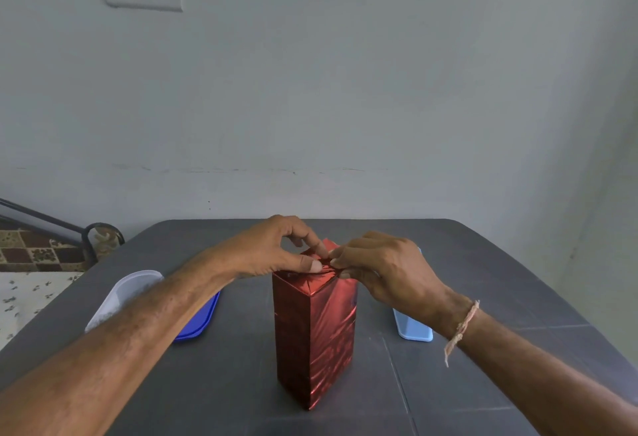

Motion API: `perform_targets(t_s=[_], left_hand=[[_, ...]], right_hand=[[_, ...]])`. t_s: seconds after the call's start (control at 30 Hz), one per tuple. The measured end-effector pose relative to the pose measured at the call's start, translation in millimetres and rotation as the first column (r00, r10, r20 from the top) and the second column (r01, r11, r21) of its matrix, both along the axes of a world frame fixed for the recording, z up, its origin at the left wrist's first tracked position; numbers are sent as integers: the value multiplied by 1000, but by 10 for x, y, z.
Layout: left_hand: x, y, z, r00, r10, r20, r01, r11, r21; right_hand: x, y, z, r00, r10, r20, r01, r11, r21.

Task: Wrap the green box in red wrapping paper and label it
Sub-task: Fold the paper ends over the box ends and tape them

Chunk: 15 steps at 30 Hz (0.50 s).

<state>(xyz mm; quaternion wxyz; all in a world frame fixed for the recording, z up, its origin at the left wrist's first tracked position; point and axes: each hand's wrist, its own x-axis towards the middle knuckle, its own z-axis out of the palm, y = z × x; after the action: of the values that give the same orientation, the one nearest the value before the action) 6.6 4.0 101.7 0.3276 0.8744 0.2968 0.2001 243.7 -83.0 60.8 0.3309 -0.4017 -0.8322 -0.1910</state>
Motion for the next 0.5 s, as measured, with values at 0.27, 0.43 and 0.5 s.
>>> perform_targets(t_s=[0.27,0.43,0.5], left_hand=[[7,-18,-199,995,-12,97,39,959,-281],[25,7,-263,986,-20,164,79,931,-358],[25,-4,-250,988,-24,154,78,932,-355]], right_hand=[[22,18,1,1000,13,-26,-13,1000,-16],[21,34,4,995,14,-94,-21,997,-69],[29,14,-3,976,24,-217,-65,981,-184]])
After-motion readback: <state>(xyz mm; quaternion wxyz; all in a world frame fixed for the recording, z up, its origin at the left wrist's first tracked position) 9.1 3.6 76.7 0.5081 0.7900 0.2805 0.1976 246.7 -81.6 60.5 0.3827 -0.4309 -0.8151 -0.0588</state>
